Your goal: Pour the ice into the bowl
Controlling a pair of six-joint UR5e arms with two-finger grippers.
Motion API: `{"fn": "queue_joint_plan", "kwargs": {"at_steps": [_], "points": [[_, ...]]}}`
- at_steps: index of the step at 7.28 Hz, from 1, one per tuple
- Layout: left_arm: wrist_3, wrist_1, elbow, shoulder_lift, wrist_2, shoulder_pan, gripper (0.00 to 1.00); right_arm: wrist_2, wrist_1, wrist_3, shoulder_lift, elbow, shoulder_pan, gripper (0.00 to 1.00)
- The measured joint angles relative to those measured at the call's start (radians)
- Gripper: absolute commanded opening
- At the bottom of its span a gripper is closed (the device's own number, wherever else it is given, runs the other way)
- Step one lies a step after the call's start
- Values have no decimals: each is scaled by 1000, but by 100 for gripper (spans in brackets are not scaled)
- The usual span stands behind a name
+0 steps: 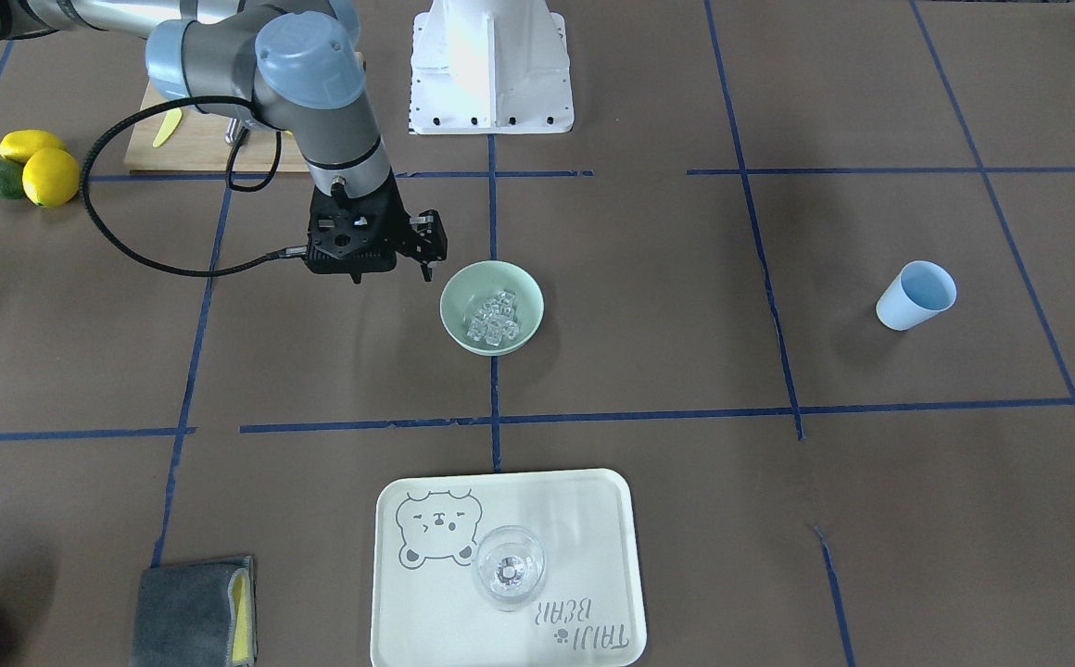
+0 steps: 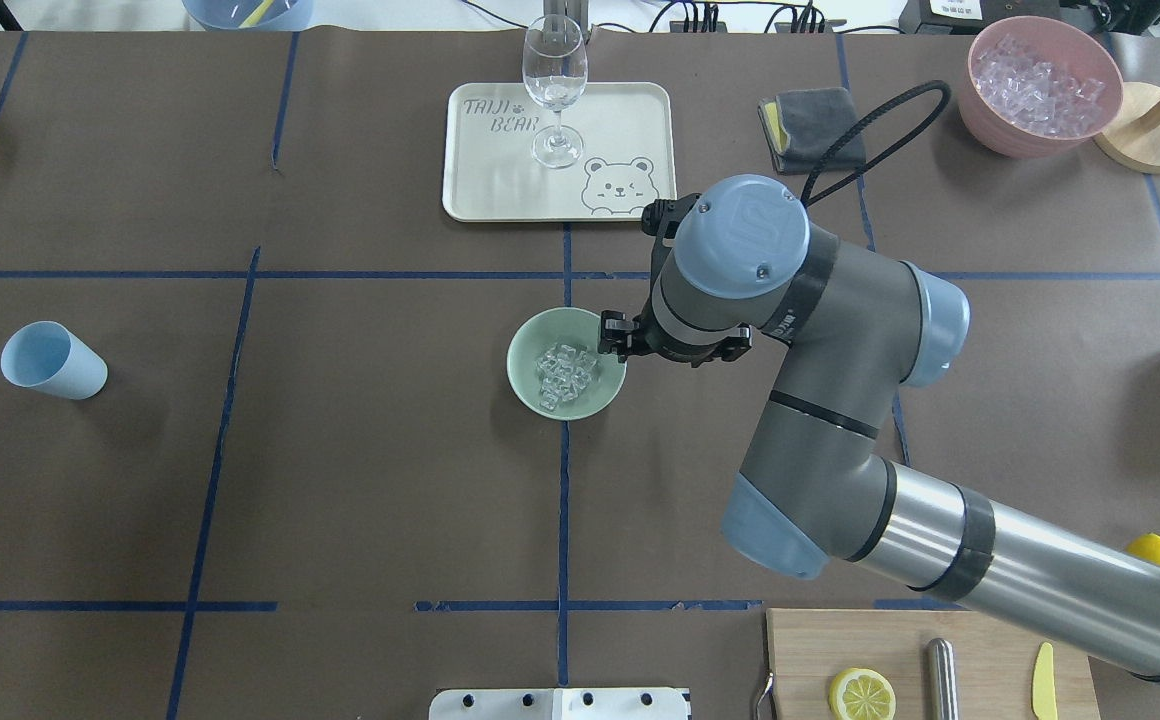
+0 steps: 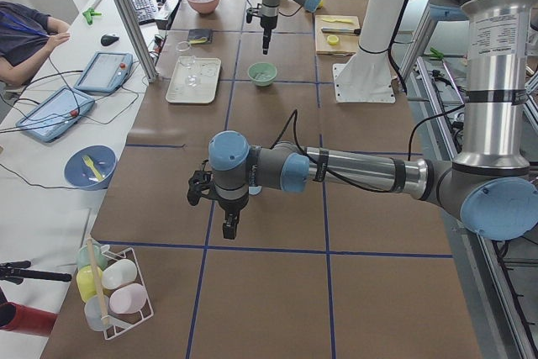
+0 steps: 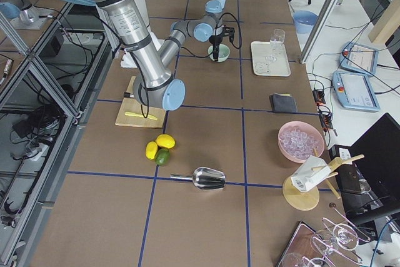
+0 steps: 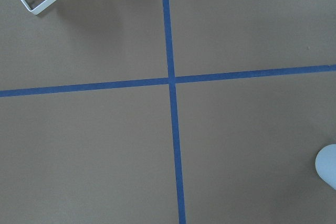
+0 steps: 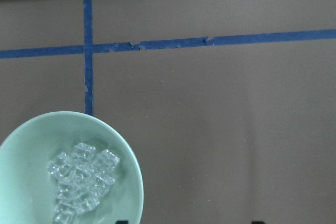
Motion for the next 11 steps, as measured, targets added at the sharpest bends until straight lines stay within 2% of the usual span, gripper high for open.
{"fn": "queue_joint_plan", "kwargs": {"at_steps": [2,3,6,7,8,11], "points": [[0,0,1,3,0,0,100,-7,1,0,51,-77,-18,77],[0,-1,2,4,0,0,100,-13,2,-2,57,-97,-26,71],[0,-3,8,8,0,0,100,-24,22,-4,63,-137,-40,41],[1,-3,9,9,0,0,100,-24,66,-1,63,-162,-44,11],[1,-5,11,10,0,0,100,-23,106,2,64,-184,-45,0],[0,-22,17,12,0,0,100,-16,114,2,55,-151,-41,0]]}}
